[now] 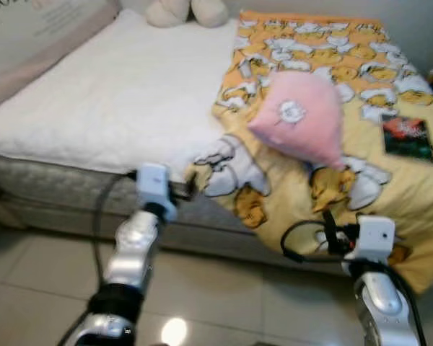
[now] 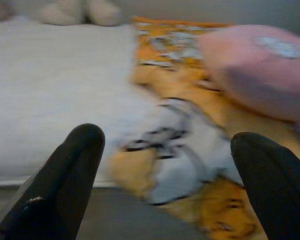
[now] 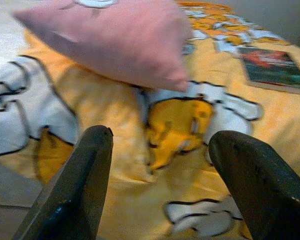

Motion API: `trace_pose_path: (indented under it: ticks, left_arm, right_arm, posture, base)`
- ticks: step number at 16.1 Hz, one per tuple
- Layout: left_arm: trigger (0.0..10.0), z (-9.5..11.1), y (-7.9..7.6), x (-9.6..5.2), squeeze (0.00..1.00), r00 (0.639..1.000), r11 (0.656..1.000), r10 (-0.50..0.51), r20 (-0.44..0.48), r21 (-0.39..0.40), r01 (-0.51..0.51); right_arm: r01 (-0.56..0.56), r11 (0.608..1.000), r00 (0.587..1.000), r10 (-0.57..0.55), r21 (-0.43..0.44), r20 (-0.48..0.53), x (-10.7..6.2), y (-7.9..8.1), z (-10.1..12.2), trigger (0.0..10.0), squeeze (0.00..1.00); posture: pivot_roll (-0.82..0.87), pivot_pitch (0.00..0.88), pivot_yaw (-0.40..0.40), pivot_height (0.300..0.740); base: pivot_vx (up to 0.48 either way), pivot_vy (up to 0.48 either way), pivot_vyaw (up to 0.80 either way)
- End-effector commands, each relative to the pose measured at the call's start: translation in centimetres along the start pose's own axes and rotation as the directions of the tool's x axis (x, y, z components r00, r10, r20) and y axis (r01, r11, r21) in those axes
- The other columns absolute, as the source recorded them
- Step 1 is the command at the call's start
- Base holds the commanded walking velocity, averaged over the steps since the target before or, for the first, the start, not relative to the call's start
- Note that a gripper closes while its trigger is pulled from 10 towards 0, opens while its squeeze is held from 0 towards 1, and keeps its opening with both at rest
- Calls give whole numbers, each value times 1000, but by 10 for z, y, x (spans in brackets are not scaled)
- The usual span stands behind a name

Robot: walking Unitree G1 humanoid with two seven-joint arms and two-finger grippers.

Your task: Clean up the room

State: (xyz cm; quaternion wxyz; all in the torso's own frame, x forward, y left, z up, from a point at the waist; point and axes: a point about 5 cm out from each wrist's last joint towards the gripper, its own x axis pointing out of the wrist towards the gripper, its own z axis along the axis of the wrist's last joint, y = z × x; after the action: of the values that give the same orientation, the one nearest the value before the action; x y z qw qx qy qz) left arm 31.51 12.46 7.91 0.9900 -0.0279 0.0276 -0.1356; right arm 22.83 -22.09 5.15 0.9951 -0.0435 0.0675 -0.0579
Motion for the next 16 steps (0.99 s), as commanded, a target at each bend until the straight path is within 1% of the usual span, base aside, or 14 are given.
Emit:
trace_pose_path:
  ticks: [1,4,8,9,10,11,12,13,14,15,16]
  left_arm:
    - [10000,2,0,2,0,1000,1000,-18,3,10,18]
    - [10000,2,-3,3,0,999,999,-45,4,11,45]
    - [10000,-1,-2,2,0,998,998,-65,-10,10,65]
    - [10000,-2,-2,2,0,998,997,-64,-15,36,64]
    - [10000,-1,-1,2,0,998,996,-60,-13,68,60]
    - [10000,6,4,1,0,999,998,-23,40,58,20]
    - [10000,15,14,2,0,996,999,48,74,5,-49]
    - [10000,15,25,1,0,990,988,137,39,-81,-133]
    - [10000,10,29,-3,0,990,984,144,-2,-105,-143]
    - [10000,6,28,-7,0,994,991,106,-20,-76,-107]
    - [10000,-3,26,-15,0,998,999,38,-51,-3,-38]
  right_arm:
    - [6,1000,1000,-6,2,14,0,-1,1,10000,0]
    - [12,1000,1000,-12,5,10,-2,-2,-1,10000,0]
    - [22,1000,1000,-22,16,1,-6,-1,-6,10000,0]
    - [27,999,1000,-27,18,3,-7,-1,-6,10000,0]
    - [46,998,998,-47,31,31,-7,-4,-2,10000,0]
    - [77,995,993,-83,63,87,-7,-8,6,10000,0]
    - [84,994,988,-93,76,124,-6,-10,13,10000,0]
    - [58,996,990,-66,67,127,-3,-8,17,10000,0]
    - [23,999,993,-25,26,116,0,-3,19,10000,0]
    - [1,1000,994,-1,6,112,2,-1,20,10000,0]
    - [-24,1000,995,24,-4,98,6,2,20,10000,0]
  posture:
    - [-63,0,20,736]
    - [-70,0,26,736]
    - [-71,0,30,736]
    - [-69,0,29,736]
    - [-67,0,27,736]
    - [-67,0,27,736]
    - [-66,0,27,736]
    - [-65,0,30,736]
    - [-59,0,31,736]
    - [-54,0,31,736]
    - [-50,0,28,736]
  base:
    - [0,-458,0]
    - [0,-458,0]
    - [0,-448,0]
    - [0,0,0]
    - [0,0,0]
    - [0,0,0]
    - [0,0,0]
    - [0,0,0]
    - [0,0,0]
    - [0,0,0]
    - [0,0,0]
